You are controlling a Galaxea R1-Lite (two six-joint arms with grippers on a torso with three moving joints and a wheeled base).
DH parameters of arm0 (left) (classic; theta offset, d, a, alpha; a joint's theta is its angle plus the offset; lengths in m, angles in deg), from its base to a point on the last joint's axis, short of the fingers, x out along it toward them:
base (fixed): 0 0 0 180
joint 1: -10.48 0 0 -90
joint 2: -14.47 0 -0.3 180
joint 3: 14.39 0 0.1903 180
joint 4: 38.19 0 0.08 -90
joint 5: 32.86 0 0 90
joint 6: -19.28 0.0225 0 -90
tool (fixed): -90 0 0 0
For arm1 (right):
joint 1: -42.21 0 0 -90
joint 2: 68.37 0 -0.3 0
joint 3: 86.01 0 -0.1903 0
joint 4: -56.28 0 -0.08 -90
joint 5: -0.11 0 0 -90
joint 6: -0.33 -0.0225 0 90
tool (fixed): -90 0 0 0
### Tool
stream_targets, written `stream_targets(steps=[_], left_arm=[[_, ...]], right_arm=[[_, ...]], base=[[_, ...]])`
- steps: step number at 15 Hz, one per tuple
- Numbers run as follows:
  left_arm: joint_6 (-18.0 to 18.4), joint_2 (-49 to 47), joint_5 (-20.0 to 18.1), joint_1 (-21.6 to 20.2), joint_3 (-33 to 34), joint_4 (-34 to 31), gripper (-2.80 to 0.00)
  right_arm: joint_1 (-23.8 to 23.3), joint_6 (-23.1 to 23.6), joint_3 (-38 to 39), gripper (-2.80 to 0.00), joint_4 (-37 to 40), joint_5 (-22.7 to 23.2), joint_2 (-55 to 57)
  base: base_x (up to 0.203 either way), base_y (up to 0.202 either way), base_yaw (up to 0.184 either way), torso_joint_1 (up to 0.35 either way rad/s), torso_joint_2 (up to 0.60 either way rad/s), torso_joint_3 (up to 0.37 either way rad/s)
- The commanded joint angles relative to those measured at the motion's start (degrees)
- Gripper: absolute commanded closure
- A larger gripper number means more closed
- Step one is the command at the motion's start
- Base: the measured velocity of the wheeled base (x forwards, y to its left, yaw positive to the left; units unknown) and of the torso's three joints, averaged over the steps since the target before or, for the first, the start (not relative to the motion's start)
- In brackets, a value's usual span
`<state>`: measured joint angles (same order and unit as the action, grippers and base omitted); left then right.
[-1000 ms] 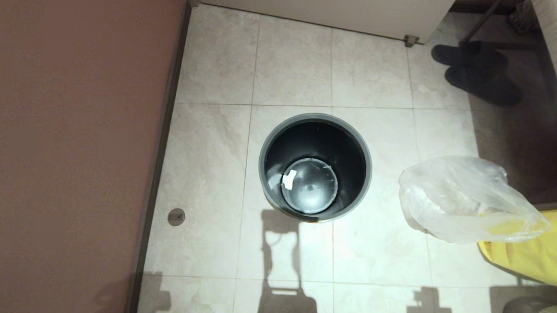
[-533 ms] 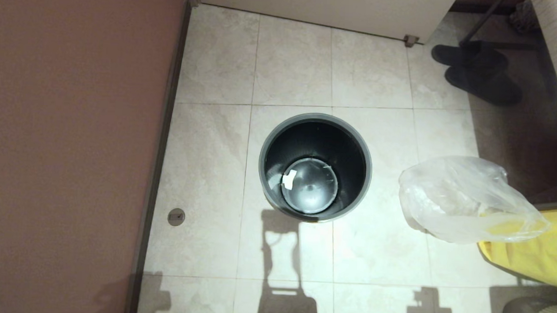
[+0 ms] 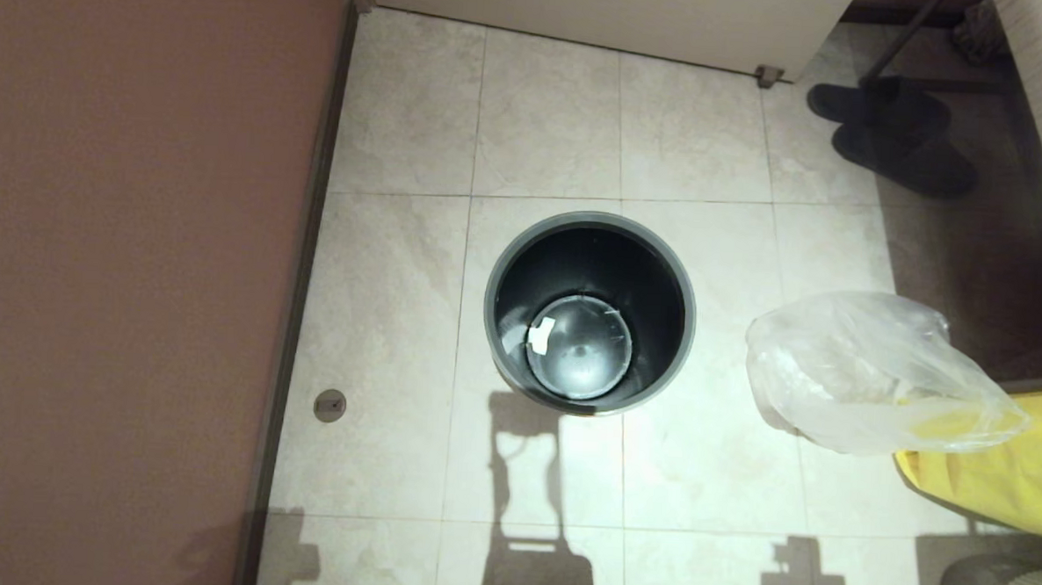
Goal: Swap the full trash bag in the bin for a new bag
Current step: Pick up the trash bag
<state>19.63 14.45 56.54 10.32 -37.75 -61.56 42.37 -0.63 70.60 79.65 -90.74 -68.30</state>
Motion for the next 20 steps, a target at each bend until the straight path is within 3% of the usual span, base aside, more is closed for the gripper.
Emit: stream_targets(steps=[1,7,10,16,20], left_arm=[[0.0,0.0,0.1,0.0,0.0,0.0,0.00],[0.0,-0.1,0.0,0.0,0.0,0.0,0.00],[0.0,0.0,0.0,0.0,0.0,0.0,0.00],[0.0,-0.1,0.1,0.0,0.0,0.0,0.00],[0.0,0.0,0.0,0.0,0.0,0.0,0.00]], right_arm=[[0.0,0.2,-0.2,0.00,0.0,-0.1,0.0],[0.1,-0.2,-12.2,0.00,1.3,0.0,8.8],[-0.1,-0.1,-21.0,0.00,1.4,-0.6,19.3],[-1.1,3.1,-37.0,0.00,1.9,-8.7,46.4],[-4.7,1.9,-44.5,0.00,1.3,-10.7,64.1]], base=[[0.000,0.000,0.000,0.000,0.00,0.000],[0.000,0.000,0.000,0.000,0.00,0.000],[0.000,0.000,0.000,0.000,0.00,0.000],[0.000,0.000,0.000,0.000,0.00,0.000],[0.000,0.000,0.000,0.000,0.00,0.000]])
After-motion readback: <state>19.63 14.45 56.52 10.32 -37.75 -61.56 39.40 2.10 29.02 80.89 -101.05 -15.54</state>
